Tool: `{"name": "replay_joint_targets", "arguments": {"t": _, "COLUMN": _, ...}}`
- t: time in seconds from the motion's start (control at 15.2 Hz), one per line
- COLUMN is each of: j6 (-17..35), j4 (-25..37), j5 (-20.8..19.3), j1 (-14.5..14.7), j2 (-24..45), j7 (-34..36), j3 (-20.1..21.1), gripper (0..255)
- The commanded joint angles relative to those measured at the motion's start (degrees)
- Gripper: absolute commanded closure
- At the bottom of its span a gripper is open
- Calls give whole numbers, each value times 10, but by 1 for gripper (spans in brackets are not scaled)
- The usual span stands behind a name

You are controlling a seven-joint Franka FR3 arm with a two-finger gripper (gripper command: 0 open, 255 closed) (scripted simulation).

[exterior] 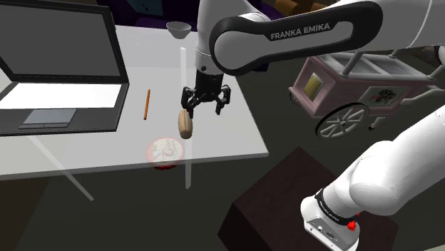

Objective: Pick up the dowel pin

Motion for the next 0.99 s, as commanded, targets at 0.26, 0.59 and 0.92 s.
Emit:
{"name": "replay_joint_targets", "arguments": {"t": 0.26, "j6": 35, "j4": 79, "j5": -29, "j1": 19, "j2": 107, "j7": 86, "j3": 18, "gripper": 0}}
{"name": "replay_joint_targets", "arguments": {"t": 0.59, "j6": 71, "j4": 56, "j5": -35, "j1": 21, "j2": 121, "j7": 87, "j3": 17, "gripper": 0}}
{"name": "replay_joint_targets", "arguments": {"t": 0.92, "j6": 83, "j4": 47, "j5": -36, "j1": 21, "j2": 125, "j7": 87, "j3": 17, "gripper": 255}}
